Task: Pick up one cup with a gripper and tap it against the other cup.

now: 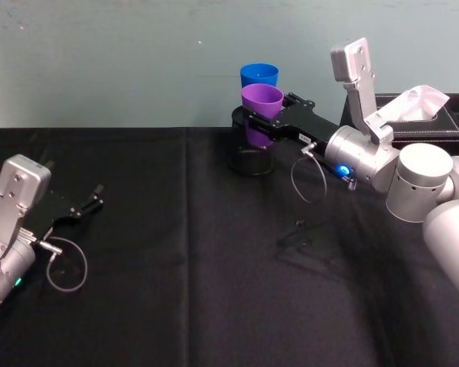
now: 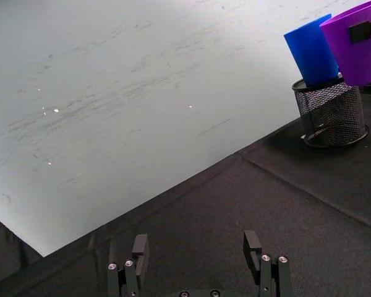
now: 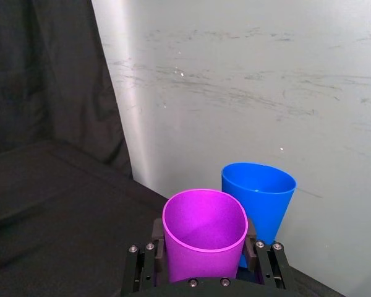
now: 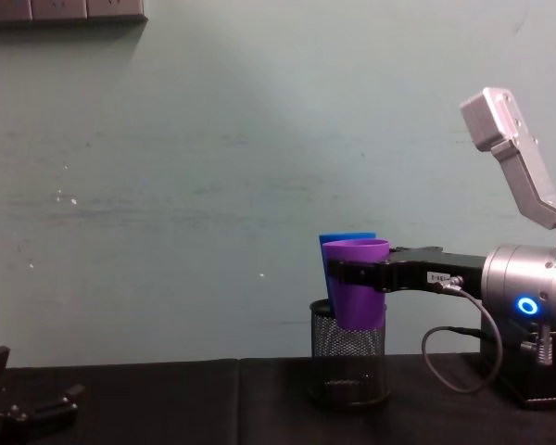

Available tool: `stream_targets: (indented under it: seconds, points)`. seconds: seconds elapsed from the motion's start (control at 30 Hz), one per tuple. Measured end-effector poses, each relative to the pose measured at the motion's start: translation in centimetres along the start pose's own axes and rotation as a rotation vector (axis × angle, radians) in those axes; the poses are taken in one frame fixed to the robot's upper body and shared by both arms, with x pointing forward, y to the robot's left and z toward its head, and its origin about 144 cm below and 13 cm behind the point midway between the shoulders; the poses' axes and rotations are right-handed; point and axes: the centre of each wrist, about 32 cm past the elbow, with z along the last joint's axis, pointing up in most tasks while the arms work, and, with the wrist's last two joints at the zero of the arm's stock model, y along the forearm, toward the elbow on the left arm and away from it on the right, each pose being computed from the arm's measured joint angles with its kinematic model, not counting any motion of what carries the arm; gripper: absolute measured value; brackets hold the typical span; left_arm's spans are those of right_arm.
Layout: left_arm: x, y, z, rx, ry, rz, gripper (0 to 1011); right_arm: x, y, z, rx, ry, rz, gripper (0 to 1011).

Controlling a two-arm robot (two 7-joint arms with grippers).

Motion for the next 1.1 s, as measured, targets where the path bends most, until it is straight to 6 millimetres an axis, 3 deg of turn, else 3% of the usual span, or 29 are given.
stream_targets:
  seconds: [1.1]
  points:
    - [0.0,0.0,0.0,0.0,0.0,0.0,1000,0.0,0.0,0.0,0.0,0.0,0.0,718]
